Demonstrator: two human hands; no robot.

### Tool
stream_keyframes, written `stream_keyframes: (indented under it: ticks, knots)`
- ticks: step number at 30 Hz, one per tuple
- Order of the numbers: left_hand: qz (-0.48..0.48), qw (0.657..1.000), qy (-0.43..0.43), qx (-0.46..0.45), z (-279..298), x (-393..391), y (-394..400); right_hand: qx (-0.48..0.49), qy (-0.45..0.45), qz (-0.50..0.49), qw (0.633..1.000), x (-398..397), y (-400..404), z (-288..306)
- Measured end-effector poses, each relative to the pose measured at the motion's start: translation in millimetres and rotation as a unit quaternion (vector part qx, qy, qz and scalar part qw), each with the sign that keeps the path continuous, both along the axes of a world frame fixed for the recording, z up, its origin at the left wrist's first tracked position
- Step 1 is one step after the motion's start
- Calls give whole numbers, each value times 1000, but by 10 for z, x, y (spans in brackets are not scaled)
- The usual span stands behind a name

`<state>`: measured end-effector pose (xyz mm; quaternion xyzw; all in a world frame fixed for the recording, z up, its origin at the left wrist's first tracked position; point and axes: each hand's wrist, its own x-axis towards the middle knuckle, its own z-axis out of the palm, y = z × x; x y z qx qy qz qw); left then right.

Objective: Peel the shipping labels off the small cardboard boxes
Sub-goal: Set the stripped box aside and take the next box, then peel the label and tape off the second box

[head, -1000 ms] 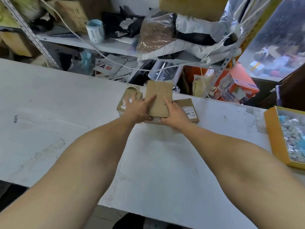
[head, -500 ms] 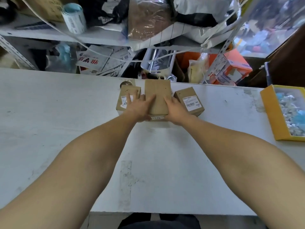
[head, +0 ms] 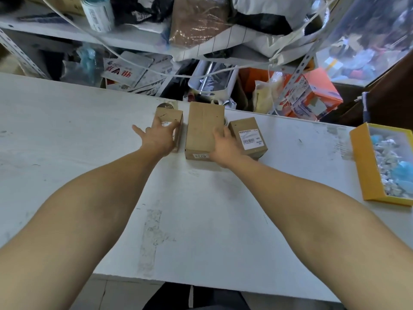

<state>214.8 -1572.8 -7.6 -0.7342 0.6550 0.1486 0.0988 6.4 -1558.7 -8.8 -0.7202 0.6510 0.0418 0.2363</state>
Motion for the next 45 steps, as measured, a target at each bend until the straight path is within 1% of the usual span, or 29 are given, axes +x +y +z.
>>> stream_keyframes:
  ticks: [4,8,15,22,27,31,34,36,38,40,42,45]
  knots:
    - [27,1000,-2,6,-3,-39,165,-2,-18,36,999,-96,-7,-33]
    - [49,998,27,30,47,-35,223,5,-14,34,999,-80,-7,0]
    - [98,994,41,8,27,-141,183,4,-18,18,1000,-45,10,-4]
    - [53,997,43,18,59,14,255,8,9,-5,1000,52,82,85]
    - [24,998,60,25,73,209,493,-43,43,-45,997,241,394,160]
    - [-9,997,76,29,90,316,743,-107,36,-97,989,478,711,244]
    - [-16,995,87,41,90,327,1042,-121,33,-120,985,613,1012,272]
    - [-14,995,90,49,85,297,1280,-125,33,-114,985,642,1189,273]
    - [-31,994,90,47,81,244,1510,-123,31,-112,986,622,1358,290]
    - [-48,994,85,46,80,157,1697,-118,26,-135,983,543,1501,319]
    - [-51,993,95,46,77,18,1861,-111,21,-155,981,383,1663,342]
    - [-50,992,114,36,32,-246,2057,-80,13,-149,986,60,1895,329]
